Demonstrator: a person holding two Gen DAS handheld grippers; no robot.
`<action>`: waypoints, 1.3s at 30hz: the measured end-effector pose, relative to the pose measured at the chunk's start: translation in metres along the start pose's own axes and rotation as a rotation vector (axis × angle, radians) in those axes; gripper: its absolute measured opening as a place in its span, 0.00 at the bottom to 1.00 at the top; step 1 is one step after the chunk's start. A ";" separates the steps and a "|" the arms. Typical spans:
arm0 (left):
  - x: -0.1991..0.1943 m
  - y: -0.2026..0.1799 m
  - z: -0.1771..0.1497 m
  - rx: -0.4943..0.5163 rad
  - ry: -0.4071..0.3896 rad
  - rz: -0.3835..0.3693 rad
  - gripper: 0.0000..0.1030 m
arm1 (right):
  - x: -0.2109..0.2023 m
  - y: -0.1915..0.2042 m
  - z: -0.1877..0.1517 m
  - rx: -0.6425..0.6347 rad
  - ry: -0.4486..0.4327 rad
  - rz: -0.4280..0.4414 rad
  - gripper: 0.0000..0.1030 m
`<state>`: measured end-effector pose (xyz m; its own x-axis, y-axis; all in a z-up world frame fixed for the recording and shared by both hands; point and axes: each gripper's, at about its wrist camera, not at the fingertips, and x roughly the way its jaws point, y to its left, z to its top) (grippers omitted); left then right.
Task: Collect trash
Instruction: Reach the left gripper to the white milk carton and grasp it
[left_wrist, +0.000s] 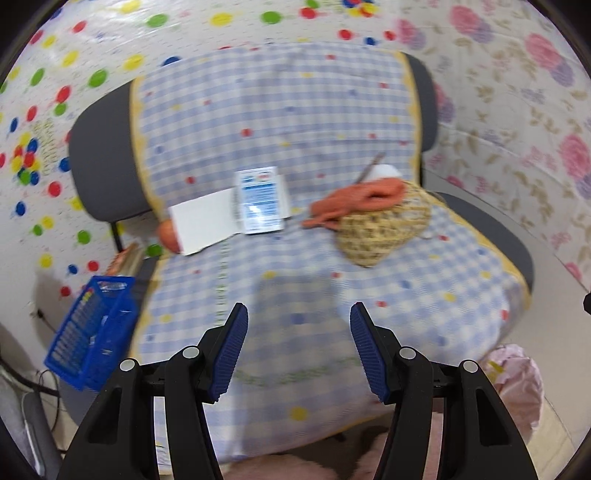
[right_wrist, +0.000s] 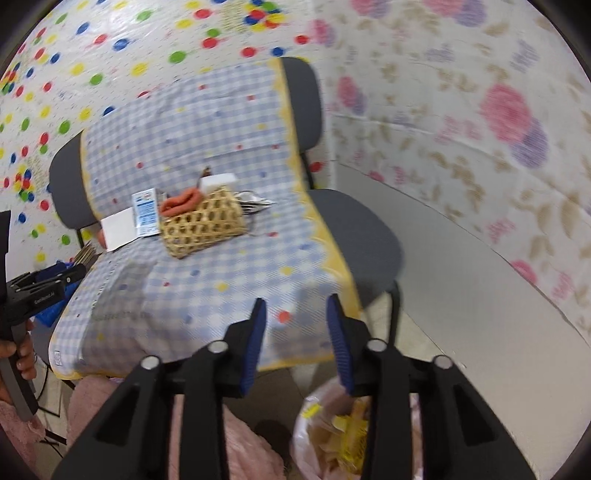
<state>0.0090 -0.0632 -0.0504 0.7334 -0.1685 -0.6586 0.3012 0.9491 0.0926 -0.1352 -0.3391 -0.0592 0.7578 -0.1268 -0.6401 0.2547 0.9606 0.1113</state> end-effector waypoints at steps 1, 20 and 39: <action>0.001 0.007 0.001 -0.007 0.002 0.007 0.57 | 0.006 0.009 0.006 -0.016 0.002 0.021 0.31; 0.005 0.096 0.084 -0.054 -0.099 0.163 0.82 | 0.070 0.086 0.098 -0.113 -0.031 0.169 0.53; 0.173 0.048 0.108 -0.013 0.001 0.056 0.86 | 0.167 0.106 0.132 -0.114 0.000 0.150 0.80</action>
<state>0.2162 -0.0755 -0.0790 0.7480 -0.1151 -0.6537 0.2521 0.9603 0.1194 0.0977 -0.2909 -0.0540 0.7820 0.0200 -0.6229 0.0695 0.9905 0.1190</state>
